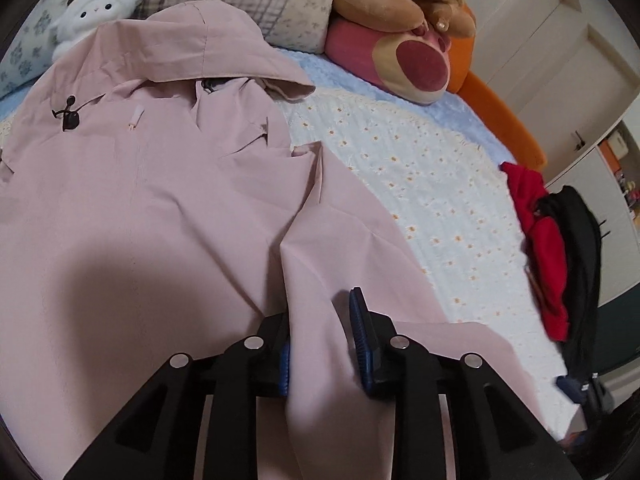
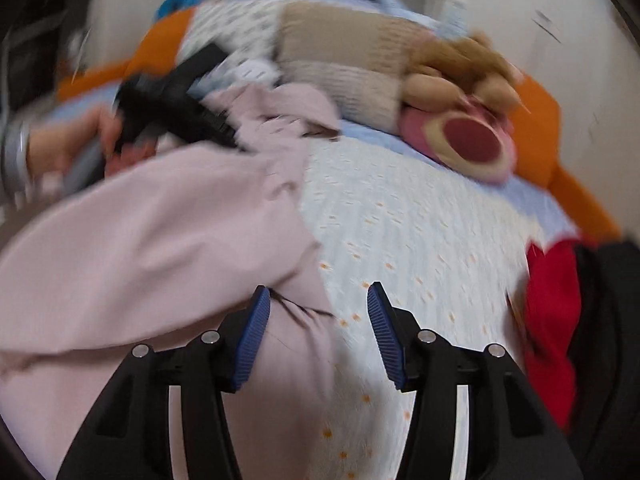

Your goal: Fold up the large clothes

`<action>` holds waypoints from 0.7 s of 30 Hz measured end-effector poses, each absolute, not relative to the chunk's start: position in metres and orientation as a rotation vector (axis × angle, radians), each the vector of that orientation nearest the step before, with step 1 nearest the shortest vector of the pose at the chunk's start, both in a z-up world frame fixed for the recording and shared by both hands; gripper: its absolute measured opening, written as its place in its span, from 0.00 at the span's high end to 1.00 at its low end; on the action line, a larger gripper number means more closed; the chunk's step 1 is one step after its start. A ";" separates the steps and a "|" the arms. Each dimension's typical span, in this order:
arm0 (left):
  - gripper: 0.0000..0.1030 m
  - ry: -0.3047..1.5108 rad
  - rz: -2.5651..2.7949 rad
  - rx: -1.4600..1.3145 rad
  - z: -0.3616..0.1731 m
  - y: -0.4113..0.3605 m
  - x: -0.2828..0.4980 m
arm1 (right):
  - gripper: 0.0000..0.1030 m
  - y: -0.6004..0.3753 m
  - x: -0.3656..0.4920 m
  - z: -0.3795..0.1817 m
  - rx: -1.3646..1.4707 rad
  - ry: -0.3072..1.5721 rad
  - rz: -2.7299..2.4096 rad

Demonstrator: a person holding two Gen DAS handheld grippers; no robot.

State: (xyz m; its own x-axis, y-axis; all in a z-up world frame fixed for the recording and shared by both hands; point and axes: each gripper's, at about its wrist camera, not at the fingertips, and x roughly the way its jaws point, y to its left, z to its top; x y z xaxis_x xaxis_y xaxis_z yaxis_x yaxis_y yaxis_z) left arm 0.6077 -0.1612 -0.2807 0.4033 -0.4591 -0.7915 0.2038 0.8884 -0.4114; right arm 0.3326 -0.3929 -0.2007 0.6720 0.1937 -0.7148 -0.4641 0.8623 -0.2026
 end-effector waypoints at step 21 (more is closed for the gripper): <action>0.64 1.091 -0.378 -0.253 -0.281 -0.159 0.606 | 0.95 -0.432 0.375 -0.234 -0.259 0.881 0.273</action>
State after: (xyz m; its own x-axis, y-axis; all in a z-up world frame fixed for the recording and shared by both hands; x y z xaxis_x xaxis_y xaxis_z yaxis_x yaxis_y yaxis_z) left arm 0.6058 -0.1592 -0.2815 0.4075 -0.4181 -0.8119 0.1731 0.9083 -0.3808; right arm 0.3748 -0.4317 -0.2337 0.6059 0.1279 -0.7852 -0.3391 0.9344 -0.1094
